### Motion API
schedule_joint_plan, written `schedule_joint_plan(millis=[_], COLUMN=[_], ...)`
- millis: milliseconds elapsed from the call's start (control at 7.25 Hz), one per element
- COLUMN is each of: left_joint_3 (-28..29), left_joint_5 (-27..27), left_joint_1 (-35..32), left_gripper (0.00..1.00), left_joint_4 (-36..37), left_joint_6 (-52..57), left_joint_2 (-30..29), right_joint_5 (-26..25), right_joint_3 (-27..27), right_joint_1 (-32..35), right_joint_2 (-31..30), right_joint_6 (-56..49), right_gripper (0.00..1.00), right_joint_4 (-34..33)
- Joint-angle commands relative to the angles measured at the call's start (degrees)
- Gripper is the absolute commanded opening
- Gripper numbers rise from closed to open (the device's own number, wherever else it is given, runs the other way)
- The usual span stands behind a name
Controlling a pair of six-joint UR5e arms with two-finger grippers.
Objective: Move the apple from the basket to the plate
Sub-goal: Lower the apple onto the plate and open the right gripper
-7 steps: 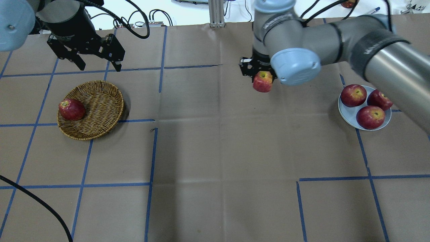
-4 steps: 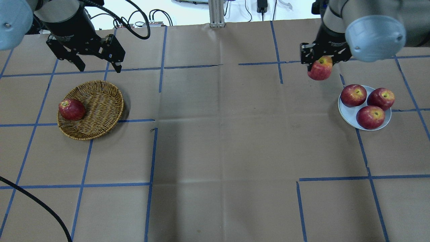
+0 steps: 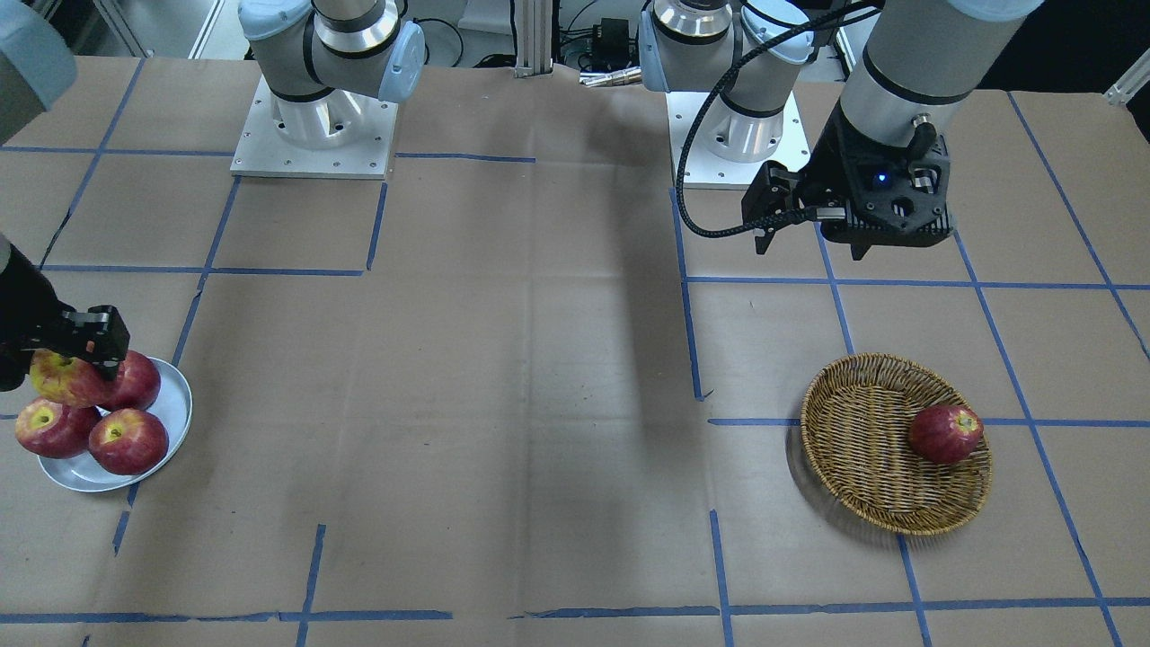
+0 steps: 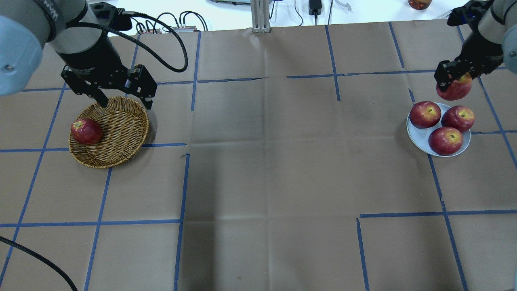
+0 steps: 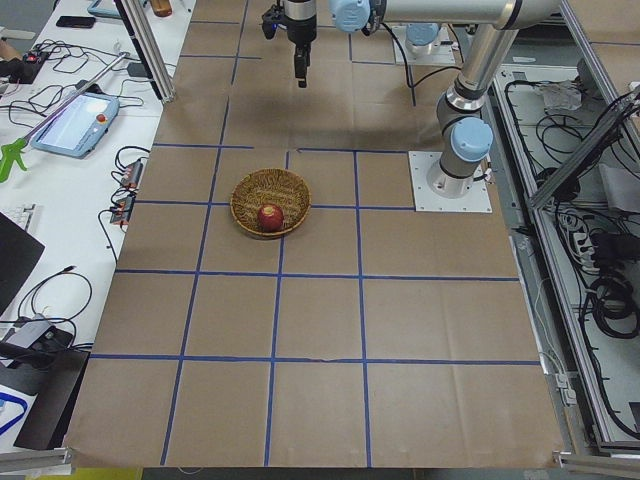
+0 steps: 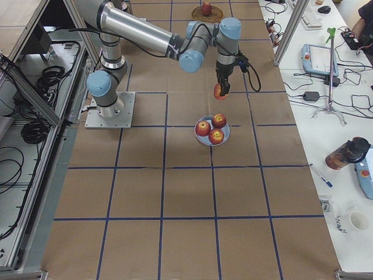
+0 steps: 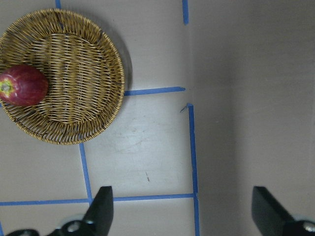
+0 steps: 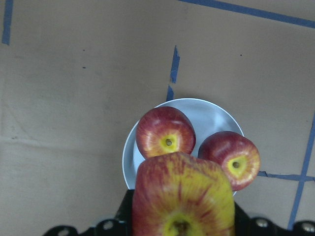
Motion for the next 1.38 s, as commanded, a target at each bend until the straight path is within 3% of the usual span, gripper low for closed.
schedule_joint_plan(millis=[0,276,966,1103,1241], left_joint_3=[-2.2,-2.3,-2.5,-2.5,-2.5], left_joint_5=[0.2,0.3,0.3,0.3,0.4], left_joint_1=[-0.1,-0.1,-0.1,-0.1,-0.1], left_gripper=[0.99,0.99,0.99,0.99,0.99], left_joint_4=[0.4,0.5,0.4,0.4,0.5], left_joint_6=[0.0,0.2,0.1,0.1,0.1], left_joint_2=[2.4,1.8,1.7,1.6,1.5], right_joint_5=[0.4,1.6,1.6,1.9,1.6], right_joint_3=[4.7,6.6,8.0,8.0,7.8], right_joint_1=[-2.8,-3.0,-5.2,-5.2,-5.2], right_joint_2=[2.1,4.5,4.2,4.8,4.6], right_joint_6=[-4.3,-4.6,-5.3,-5.4,-5.2], right_gripper=[0.15,0.15,0.19,0.65,0.99], right_joint_4=[-7.3,-11.2,-10.4,-10.5,-10.5])
